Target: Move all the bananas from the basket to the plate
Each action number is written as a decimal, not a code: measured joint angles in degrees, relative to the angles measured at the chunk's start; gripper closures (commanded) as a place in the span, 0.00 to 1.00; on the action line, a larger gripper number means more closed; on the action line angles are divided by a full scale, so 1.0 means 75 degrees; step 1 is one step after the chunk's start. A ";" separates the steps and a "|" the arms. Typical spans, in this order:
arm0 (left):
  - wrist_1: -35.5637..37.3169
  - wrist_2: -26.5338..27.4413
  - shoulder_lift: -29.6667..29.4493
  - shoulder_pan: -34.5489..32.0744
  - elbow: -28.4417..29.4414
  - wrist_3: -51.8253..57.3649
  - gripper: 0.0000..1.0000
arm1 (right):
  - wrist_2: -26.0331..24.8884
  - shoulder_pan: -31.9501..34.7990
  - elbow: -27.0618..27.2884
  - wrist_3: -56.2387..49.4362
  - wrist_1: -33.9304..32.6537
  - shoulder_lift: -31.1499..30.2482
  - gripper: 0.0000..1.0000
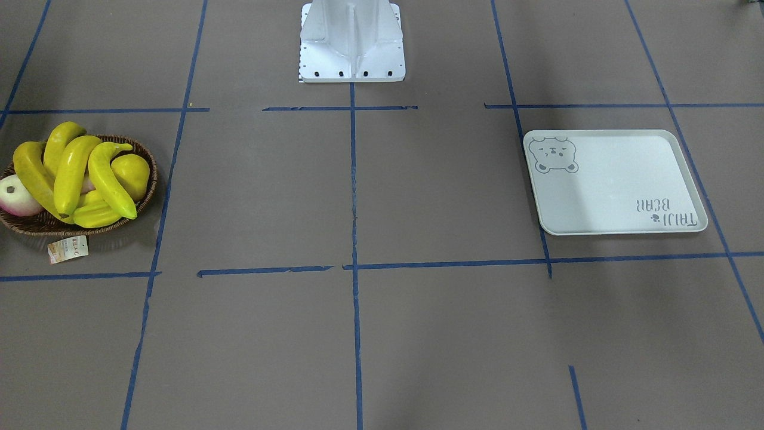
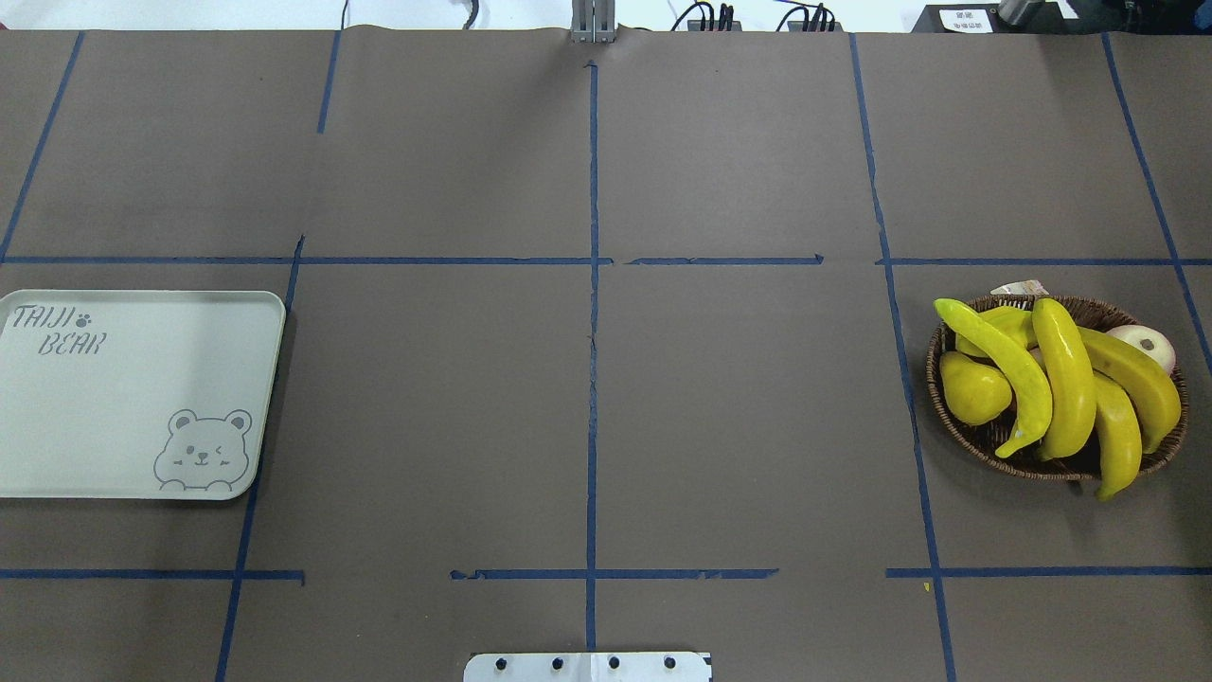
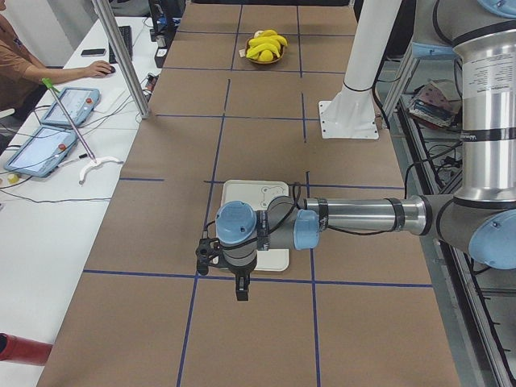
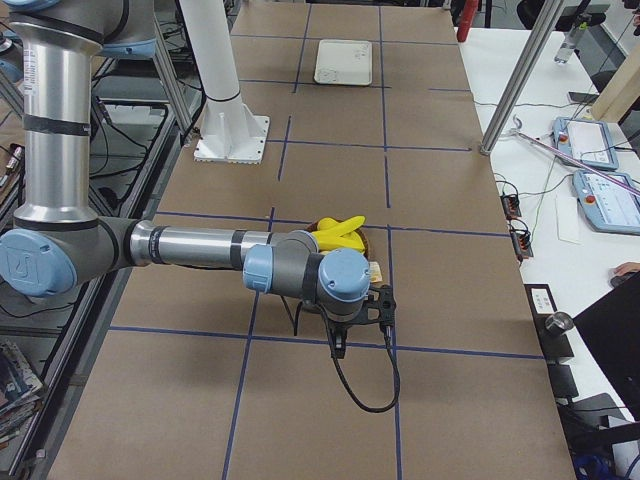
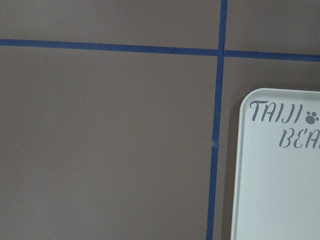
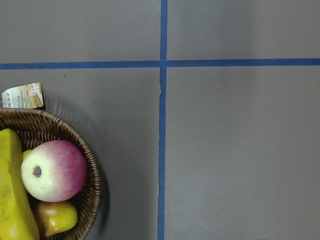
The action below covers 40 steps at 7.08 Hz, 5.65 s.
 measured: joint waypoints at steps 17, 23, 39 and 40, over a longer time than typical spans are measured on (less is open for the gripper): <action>-0.0050 -0.0006 0.0008 0.0000 -0.0082 0.0009 0.00 | -0.0033 -0.2311 0.2260 0.1850 0.1845 -0.0971 0.01; -0.0050 -0.0002 0.0009 0.0000 -0.0086 0.0009 0.00 | -0.0025 -0.3792 0.0674 0.4301 0.5918 -0.1419 0.01; -0.0048 -0.0016 -0.0107 0.0000 -0.0088 -0.0001 0.00 | 0.0628 -0.2167 0.0803 0.4027 0.5917 -0.1273 1.00; -0.0048 -0.0036 -0.0108 0.0000 -0.0091 -0.0002 0.00 | 0.0653 -0.1821 0.0835 0.3985 0.5906 -0.1214 1.00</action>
